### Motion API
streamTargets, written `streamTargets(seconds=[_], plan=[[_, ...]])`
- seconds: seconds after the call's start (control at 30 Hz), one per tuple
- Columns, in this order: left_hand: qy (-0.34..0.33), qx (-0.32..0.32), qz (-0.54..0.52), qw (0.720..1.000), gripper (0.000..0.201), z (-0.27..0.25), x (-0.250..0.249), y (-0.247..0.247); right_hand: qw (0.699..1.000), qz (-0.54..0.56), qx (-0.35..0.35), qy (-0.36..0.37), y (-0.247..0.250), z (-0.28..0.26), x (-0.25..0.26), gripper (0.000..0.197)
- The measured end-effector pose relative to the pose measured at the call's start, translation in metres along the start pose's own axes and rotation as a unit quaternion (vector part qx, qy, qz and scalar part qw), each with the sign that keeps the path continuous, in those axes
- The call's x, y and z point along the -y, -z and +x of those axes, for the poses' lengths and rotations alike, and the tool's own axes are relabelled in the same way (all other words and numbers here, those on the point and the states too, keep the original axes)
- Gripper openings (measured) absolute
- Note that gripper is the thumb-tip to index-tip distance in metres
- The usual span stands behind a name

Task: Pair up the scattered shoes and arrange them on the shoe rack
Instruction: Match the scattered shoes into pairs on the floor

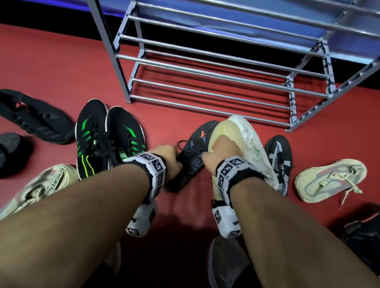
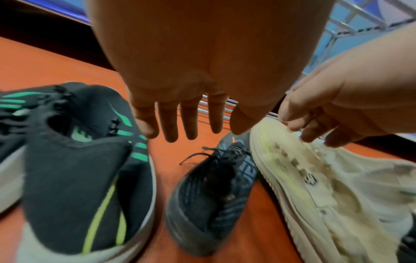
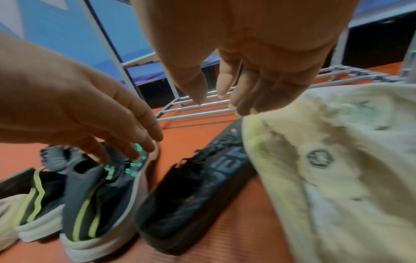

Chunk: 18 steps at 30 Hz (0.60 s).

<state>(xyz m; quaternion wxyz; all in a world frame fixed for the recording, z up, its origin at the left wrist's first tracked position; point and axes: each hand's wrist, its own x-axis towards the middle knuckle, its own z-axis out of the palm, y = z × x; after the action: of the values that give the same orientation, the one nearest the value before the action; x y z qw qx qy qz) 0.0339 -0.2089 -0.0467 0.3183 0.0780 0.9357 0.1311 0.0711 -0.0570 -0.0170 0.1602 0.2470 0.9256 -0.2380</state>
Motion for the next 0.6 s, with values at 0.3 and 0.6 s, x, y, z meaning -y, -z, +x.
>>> streamTargets(seconds=[0.3, 0.6], plan=[[0.101, -0.095, -0.044, 0.989, 0.037, -0.025, 0.094, 0.027, 0.991, 0.070, 0.063, 0.096, -0.059, -0.028, 0.110, 0.019], [0.277, -0.091, -0.036, 0.956, 0.056, -0.049, 0.189, 0.025, 0.973, 0.062, 0.134, 0.177, -0.132, -0.061, 0.177, 0.019]])
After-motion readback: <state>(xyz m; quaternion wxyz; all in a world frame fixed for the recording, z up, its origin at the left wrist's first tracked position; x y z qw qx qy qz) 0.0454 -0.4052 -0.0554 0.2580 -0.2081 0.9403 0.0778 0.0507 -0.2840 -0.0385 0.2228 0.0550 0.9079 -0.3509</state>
